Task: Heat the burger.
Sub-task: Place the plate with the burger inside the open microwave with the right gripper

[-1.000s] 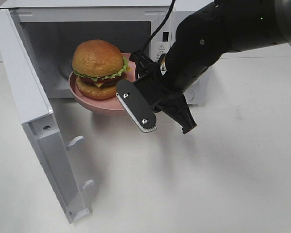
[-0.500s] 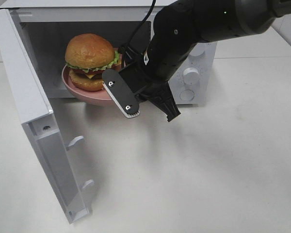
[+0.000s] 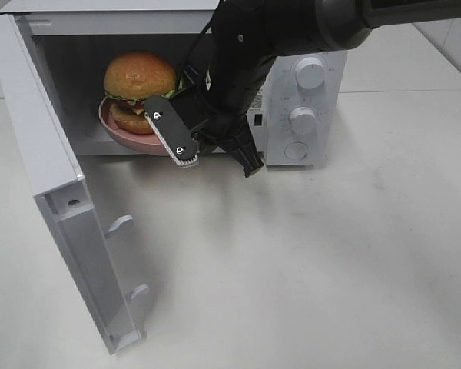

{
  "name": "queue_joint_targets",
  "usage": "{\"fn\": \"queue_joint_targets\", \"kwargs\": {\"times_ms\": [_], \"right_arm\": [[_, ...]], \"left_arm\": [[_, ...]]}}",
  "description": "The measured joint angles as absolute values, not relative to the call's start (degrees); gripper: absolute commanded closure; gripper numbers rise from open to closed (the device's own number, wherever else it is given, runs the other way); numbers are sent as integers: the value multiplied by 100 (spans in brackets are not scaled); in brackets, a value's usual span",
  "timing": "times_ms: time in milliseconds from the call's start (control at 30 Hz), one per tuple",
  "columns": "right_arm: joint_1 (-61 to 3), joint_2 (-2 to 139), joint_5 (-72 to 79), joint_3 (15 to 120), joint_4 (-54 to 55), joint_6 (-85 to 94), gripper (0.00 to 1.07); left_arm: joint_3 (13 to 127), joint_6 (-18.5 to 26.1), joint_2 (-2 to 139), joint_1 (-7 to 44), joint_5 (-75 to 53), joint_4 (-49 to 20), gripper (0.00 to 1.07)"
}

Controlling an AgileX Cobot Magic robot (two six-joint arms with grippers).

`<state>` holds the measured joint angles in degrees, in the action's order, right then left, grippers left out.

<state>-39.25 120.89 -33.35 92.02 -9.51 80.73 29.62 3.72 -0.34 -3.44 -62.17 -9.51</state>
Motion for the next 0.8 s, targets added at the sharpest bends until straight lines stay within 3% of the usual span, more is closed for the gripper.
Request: {"fn": "queue_joint_targets", "kwargs": {"times_ms": [800], "right_arm": [[-3913, 13447, -3879, 11425, -1421, 7288, 107]], "left_arm": [[2962, 372, -34, -344, -6217, -951, 5]]}}
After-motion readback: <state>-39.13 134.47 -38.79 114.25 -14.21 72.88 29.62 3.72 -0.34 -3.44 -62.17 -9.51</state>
